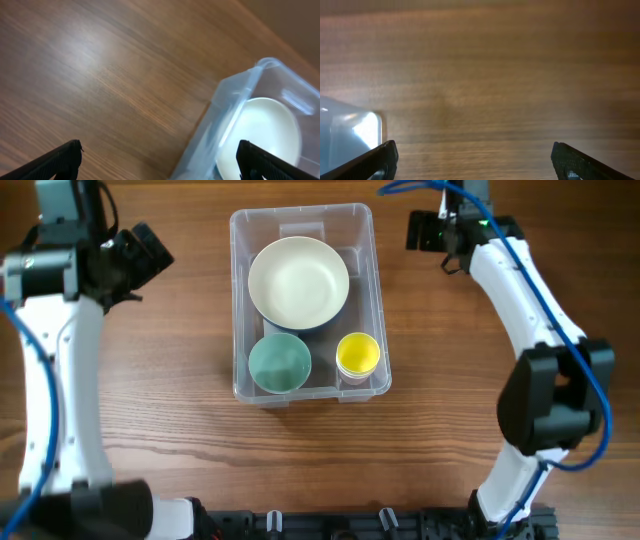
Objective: Pack container
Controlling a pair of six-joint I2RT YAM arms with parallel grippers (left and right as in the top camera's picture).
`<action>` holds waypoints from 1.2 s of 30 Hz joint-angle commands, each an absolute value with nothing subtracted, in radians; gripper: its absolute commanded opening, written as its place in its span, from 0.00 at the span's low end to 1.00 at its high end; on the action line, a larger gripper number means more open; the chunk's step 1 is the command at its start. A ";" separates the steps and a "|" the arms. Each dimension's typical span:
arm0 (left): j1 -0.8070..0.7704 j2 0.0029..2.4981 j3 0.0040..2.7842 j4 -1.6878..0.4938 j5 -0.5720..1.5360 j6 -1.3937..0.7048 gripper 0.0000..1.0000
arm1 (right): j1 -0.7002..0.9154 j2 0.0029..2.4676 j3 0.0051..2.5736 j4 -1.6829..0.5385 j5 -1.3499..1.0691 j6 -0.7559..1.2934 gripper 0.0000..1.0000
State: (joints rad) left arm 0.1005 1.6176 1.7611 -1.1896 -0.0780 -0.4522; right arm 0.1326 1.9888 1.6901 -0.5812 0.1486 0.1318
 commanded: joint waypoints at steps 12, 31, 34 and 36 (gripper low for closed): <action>0.094 1.698 1.764 -1.267 -0.070 -0.316 1.00 | 0.089 1.636 1.691 -0.859 0.203 0.241 1.00; -0.022 0.650 0.960 -0.978 -0.068 -0.321 1.00 | 0.090 0.740 1.030 -0.897 0.214 0.319 1.00; -0.022 0.471 0.869 -0.950 -0.023 -0.329 1.00 | 0.090 0.567 0.877 -0.879 0.214 0.318 1.00; -0.022 0.399 0.843 -0.953 -0.023 -0.329 1.00 | 0.090 0.493 0.836 -0.871 0.206 0.349 1.00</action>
